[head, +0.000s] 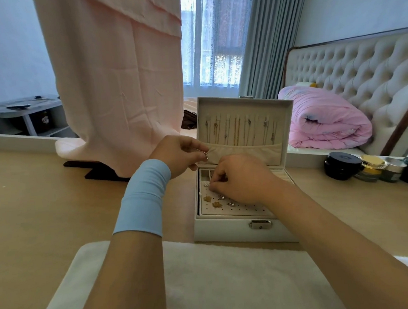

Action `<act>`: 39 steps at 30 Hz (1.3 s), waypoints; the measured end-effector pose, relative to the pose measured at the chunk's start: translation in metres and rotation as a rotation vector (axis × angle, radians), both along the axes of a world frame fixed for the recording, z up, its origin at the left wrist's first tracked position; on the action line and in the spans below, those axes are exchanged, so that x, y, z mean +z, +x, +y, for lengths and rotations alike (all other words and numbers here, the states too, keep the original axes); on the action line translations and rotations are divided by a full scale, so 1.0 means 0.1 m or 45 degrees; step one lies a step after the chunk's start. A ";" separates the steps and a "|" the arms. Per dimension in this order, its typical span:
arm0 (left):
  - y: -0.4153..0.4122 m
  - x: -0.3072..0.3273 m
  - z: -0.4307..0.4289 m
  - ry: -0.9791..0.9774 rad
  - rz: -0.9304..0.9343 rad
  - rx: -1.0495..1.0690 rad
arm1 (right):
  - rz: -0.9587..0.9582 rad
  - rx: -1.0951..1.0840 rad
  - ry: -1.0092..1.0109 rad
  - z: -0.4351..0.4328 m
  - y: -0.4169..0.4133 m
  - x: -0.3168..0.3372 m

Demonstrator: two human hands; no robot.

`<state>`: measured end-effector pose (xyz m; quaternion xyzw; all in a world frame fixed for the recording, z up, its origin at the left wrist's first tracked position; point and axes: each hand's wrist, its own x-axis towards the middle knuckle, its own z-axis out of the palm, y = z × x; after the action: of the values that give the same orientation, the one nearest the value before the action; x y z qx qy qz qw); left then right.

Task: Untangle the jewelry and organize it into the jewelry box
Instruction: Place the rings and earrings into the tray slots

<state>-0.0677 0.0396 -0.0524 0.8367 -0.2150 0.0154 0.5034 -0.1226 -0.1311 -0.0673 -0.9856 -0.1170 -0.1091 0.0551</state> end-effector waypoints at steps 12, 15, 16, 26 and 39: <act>-0.05 -0.01 -0.08 -0.085 0.039 -0.187 | -0.211 0.012 0.818 -0.22 -0.07 0.00; -0.05 -0.01 -0.14 -0.071 0.004 -0.188 | -0.224 0.058 0.906 -0.24 -0.09 0.00; -0.04 -0.01 -0.15 -0.066 -0.013 -0.179 | -0.228 0.069 0.932 -0.25 -0.09 0.00; -0.11 0.10 -0.29 0.122 -0.018 -0.201 | -0.224 -0.014 0.982 -0.49 -0.14 0.13; -0.30 0.12 -0.65 1.032 0.032 -0.299 | 0.046 -0.063 0.262 -0.59 -0.52 0.00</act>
<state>-0.0980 -0.0252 -0.0407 0.9369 -0.2915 -0.1383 0.1344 -0.1744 -0.1900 -0.0676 -0.9791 -0.0798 -0.1042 0.1555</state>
